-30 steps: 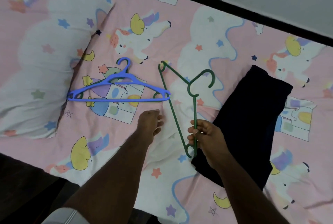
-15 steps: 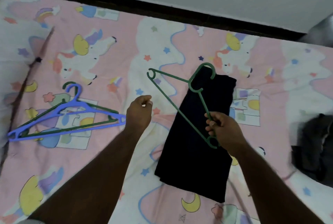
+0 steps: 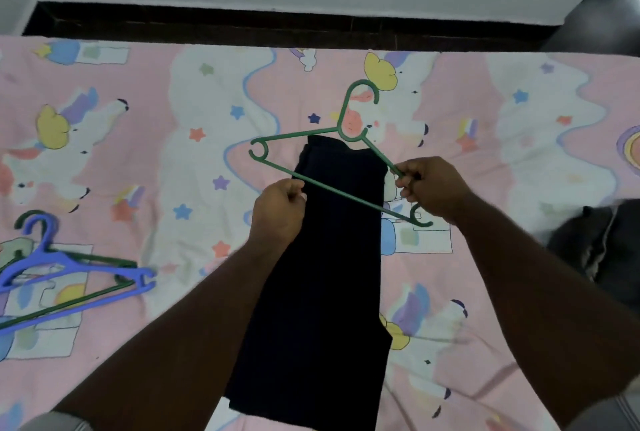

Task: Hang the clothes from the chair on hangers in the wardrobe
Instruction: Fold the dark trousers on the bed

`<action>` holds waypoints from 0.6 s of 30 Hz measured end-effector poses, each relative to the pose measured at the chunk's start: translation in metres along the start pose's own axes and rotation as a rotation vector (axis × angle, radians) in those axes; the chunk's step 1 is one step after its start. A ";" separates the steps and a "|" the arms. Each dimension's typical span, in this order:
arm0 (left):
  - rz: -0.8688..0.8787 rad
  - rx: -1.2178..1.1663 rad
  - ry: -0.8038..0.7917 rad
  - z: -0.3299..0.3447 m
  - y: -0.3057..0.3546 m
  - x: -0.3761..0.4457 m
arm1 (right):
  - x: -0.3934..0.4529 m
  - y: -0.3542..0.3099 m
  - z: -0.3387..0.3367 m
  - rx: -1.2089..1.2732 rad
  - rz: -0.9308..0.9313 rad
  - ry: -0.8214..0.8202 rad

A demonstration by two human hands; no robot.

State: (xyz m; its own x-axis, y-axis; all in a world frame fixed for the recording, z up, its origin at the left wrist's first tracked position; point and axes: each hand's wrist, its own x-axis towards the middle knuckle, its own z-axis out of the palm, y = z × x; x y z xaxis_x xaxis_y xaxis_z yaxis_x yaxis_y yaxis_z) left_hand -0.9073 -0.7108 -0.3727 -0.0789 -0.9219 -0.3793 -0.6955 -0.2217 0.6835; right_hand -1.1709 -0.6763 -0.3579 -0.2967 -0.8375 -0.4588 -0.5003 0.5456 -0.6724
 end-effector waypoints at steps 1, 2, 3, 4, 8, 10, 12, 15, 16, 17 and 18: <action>0.006 0.011 0.010 0.005 0.005 0.008 | 0.011 0.001 -0.002 -0.004 -0.010 -0.006; 0.009 0.019 0.023 0.008 0.010 0.015 | 0.021 0.002 -0.002 -0.001 -0.018 -0.012; 0.008 0.025 0.039 0.011 0.014 0.024 | 0.030 0.002 -0.001 0.008 -0.022 -0.017; 0.008 0.029 0.056 0.014 0.017 0.032 | 0.039 0.001 0.000 0.023 -0.019 -0.020; 0.044 0.057 0.082 0.021 0.026 0.065 | 0.068 0.002 0.008 0.048 -0.038 0.017; 0.066 0.089 0.063 0.023 0.029 0.080 | 0.079 0.006 0.013 -0.016 -0.071 0.051; 0.064 0.107 0.002 0.025 0.031 0.096 | 0.085 0.012 0.017 -0.105 -0.089 0.077; 0.021 0.136 -0.123 0.031 0.032 0.117 | 0.093 0.018 0.022 -0.170 -0.087 0.118; 0.002 0.137 -0.154 0.033 0.032 0.122 | 0.096 0.020 0.024 -0.182 -0.085 0.130; -0.014 0.124 -0.172 0.034 0.032 0.127 | 0.099 0.021 0.025 -0.195 -0.084 0.141; -0.030 0.095 -0.183 0.035 0.032 0.132 | 0.102 0.023 0.026 -0.212 -0.083 0.149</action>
State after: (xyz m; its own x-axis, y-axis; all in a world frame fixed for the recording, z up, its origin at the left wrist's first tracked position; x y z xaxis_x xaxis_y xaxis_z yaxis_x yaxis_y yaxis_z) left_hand -0.9656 -0.8281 -0.4226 -0.1791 -0.8402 -0.5118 -0.7628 -0.2099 0.6116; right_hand -1.1917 -0.7483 -0.4351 -0.3559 -0.8829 -0.3063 -0.6825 0.4694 -0.5603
